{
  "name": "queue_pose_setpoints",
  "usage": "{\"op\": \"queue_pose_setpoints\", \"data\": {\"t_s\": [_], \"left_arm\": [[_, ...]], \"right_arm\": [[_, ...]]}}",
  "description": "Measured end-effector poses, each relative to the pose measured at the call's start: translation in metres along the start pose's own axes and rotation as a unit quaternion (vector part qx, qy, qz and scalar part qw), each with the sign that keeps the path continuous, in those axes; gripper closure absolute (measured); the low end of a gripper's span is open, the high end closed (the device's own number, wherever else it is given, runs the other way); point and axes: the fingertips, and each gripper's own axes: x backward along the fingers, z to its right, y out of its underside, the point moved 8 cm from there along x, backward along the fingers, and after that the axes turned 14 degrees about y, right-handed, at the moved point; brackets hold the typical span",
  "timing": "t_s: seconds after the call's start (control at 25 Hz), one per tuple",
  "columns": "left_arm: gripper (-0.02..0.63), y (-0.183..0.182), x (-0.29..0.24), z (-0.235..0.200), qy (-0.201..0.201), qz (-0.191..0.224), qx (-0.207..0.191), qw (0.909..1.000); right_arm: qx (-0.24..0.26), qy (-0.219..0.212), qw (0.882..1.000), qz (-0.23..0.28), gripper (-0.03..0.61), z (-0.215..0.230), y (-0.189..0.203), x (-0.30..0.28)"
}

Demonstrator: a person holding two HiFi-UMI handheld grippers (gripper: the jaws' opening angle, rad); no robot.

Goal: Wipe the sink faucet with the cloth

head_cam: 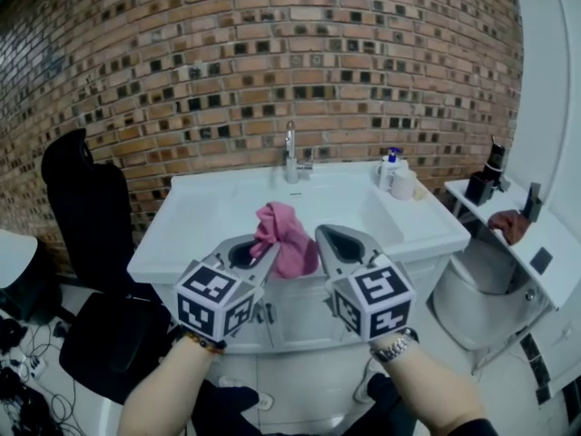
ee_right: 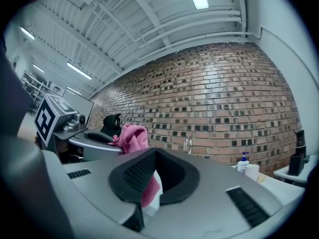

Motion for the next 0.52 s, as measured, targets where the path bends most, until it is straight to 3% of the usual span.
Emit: {"op": "queue_pose_setpoints", "data": {"t_s": [0.52], "left_arm": [[0.569, -0.009, 0.042, 0.052, 0.002, 0.010, -0.008, 0.9999]], "right_arm": [[0.009, 0.005, 1.000, 0.009, 0.569, -0.030, -0.012, 0.065]]}}
